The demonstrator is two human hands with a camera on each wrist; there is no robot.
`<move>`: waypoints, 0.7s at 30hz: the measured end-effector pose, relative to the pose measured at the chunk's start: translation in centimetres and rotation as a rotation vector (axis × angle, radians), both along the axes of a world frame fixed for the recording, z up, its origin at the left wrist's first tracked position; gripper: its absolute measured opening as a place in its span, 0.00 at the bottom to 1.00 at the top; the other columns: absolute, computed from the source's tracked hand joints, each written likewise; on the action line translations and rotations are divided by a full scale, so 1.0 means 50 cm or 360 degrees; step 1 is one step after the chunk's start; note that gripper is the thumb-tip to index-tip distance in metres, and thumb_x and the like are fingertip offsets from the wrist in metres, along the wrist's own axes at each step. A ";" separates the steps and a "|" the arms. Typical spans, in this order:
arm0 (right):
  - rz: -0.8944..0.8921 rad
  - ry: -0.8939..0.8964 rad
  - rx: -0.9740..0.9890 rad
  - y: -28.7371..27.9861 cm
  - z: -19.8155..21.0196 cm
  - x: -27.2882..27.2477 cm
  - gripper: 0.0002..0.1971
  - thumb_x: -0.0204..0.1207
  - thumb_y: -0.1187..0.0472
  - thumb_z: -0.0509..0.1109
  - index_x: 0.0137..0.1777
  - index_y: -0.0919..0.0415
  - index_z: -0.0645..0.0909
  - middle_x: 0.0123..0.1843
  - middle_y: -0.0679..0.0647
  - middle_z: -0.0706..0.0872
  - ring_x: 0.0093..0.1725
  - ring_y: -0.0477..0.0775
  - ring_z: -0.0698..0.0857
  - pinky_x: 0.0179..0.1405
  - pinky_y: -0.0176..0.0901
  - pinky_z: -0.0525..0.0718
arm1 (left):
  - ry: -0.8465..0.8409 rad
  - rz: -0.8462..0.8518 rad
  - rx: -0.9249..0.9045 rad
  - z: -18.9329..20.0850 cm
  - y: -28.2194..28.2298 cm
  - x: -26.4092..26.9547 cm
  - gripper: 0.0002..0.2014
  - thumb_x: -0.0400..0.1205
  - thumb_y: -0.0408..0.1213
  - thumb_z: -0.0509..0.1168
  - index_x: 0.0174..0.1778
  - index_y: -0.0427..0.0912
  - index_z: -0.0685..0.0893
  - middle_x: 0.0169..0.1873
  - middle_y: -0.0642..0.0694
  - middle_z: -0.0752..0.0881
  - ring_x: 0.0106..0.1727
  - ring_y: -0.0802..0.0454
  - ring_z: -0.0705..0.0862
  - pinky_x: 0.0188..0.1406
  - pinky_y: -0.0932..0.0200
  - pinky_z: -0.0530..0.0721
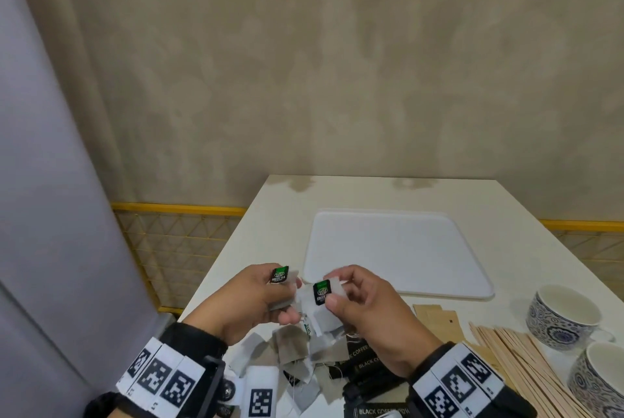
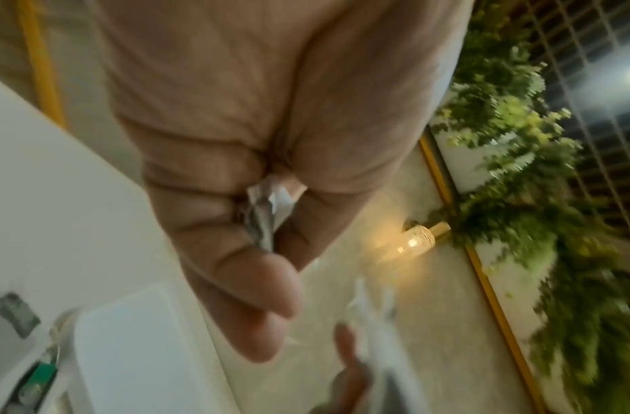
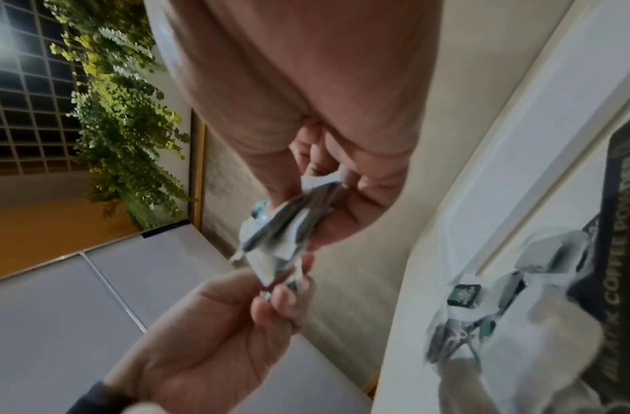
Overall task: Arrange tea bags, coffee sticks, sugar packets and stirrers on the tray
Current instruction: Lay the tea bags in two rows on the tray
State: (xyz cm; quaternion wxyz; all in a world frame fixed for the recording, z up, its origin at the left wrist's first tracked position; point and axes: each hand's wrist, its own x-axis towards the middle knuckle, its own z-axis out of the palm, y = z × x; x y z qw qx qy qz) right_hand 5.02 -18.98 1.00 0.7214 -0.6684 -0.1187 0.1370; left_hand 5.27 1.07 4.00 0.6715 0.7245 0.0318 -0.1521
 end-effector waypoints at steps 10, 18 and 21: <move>-0.0169 0.0082 0.0135 0.031 0.027 0.000 0.05 0.77 0.67 0.73 0.40 0.59 0.85 0.39 0.61 0.89 0.37 0.59 0.85 0.40 0.51 0.85 | -0.0707 0.0017 0.0842 -0.009 -0.047 -0.019 0.12 0.74 0.41 0.73 0.47 0.51 0.76 0.39 0.49 0.86 0.40 0.49 0.85 0.38 0.57 0.84; -0.0390 -0.0068 0.0069 0.030 0.027 -0.004 0.03 0.74 0.63 0.76 0.41 0.61 0.87 0.37 0.56 0.89 0.32 0.46 0.83 0.32 0.36 0.81 | -0.0255 -0.0177 -0.0358 0.003 -0.053 -0.042 0.29 0.69 0.28 0.75 0.66 0.34 0.74 0.61 0.27 0.83 0.55 0.35 0.86 0.52 0.47 0.86; -0.0387 -0.0144 0.0005 0.035 0.038 -0.006 0.03 0.73 0.62 0.77 0.41 0.60 0.86 0.37 0.57 0.87 0.35 0.49 0.84 0.38 0.42 0.85 | -0.0073 -0.0139 -0.0669 0.013 -0.055 -0.042 0.20 0.78 0.27 0.68 0.66 0.34 0.76 0.60 0.28 0.84 0.55 0.33 0.87 0.48 0.49 0.89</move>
